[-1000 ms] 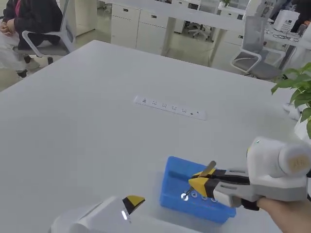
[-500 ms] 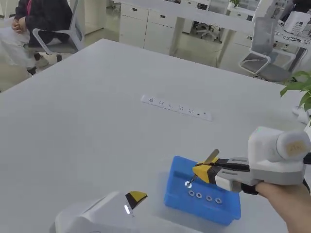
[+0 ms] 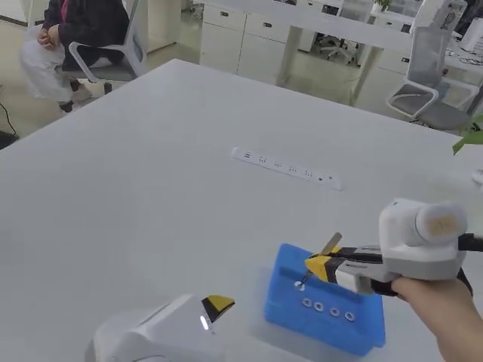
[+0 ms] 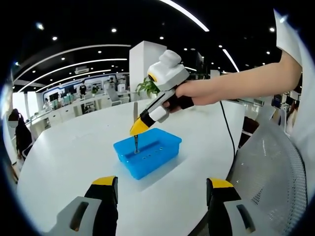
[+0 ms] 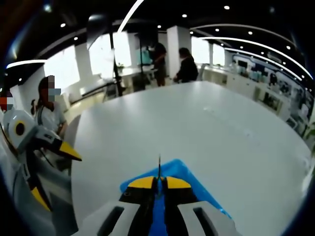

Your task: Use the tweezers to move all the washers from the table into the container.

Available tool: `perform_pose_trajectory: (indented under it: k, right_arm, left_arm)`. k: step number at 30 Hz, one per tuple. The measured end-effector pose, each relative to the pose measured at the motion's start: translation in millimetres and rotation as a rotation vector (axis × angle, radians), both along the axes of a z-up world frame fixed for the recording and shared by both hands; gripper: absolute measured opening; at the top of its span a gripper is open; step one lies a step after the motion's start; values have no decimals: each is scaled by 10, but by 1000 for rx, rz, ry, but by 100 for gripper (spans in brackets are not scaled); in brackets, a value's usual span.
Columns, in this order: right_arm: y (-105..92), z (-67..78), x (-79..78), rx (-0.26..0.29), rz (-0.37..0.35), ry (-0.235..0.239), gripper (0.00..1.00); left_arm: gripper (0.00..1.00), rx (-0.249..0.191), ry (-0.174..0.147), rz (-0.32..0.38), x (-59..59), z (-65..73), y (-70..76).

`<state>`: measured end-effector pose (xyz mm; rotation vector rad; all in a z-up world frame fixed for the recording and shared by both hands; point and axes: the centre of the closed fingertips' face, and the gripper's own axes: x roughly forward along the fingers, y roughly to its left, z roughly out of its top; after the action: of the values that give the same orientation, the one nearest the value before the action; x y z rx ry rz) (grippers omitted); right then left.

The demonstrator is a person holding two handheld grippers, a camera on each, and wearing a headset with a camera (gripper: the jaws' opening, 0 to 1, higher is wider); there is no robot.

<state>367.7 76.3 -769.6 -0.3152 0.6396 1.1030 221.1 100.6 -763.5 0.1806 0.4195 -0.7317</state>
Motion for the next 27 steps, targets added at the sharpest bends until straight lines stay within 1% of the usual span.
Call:
perform_pose_trajectory:
  k: [4, 13, 22, 27]
  right_arm:
    - [8, -90, 19, -21, 7, 13, 3]
    - [21, -243, 93, -41, 9, 38, 3]
    - [44, -328, 92, -53, 12, 53, 3]
    - [20, -387, 132, -59, 11, 58, 3]
  left_arm:
    - [74, 1, 3, 2, 2, -3, 2]
    - [74, 1, 11, 5, 10, -11, 4]
    - [74, -5, 18, 12, 21, -17, 18]
    - [74, -7, 22, 16, 26, -24, 25]
